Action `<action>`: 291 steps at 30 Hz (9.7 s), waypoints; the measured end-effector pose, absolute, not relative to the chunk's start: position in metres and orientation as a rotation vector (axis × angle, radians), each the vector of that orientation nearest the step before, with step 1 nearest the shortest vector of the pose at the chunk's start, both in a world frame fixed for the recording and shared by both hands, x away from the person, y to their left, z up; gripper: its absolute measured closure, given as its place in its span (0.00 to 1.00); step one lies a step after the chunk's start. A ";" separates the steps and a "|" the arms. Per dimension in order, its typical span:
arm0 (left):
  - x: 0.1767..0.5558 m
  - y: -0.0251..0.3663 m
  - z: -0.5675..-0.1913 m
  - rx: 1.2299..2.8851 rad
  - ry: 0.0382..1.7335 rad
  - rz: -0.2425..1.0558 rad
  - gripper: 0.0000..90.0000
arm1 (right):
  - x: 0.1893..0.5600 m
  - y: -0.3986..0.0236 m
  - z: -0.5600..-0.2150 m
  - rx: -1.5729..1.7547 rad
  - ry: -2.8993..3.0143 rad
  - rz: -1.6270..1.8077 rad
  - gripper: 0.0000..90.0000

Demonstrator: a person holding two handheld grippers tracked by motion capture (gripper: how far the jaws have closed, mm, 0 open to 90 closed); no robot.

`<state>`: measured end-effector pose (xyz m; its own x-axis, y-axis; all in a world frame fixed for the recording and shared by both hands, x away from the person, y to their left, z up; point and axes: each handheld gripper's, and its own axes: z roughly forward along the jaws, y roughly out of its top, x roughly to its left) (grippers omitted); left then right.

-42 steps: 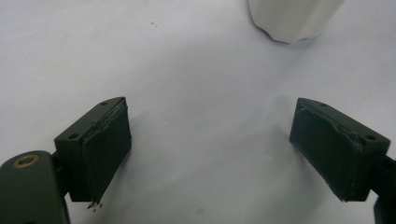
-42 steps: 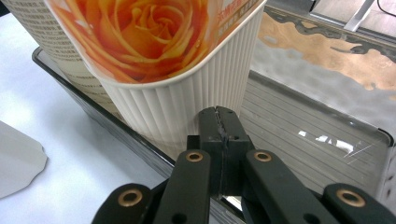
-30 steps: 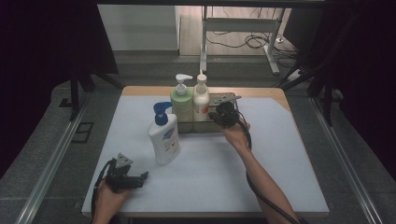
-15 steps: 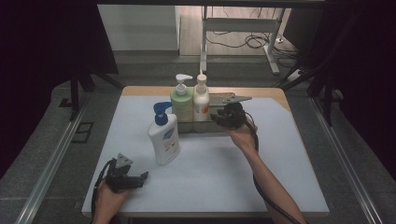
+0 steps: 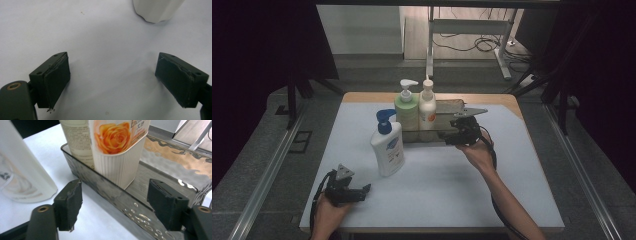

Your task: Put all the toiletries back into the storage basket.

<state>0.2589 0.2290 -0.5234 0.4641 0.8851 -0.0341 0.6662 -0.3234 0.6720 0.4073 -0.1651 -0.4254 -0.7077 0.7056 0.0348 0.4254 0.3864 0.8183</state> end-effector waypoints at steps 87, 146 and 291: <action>0.259 0.229 -0.523 2.094 1.285 0.457 0.14 | 0.293 -0.265 -0.519 1.137 2.393 0.969 0.00; 0.318 0.201 -0.505 2.047 1.123 0.280 1.00 | 0.292 -0.266 -0.523 1.145 2.396 0.964 0.00; 0.258 0.179 -0.523 2.177 1.079 0.384 0.14 | 0.288 -0.252 -0.490 1.015 2.423 1.092 0.00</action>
<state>0.2578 0.1789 -0.5233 0.6145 0.7883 -0.0309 0.5913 -0.4343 0.6795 0.2884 -0.2521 -0.4904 -0.7071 0.7068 0.0193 0.4825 0.4624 0.7439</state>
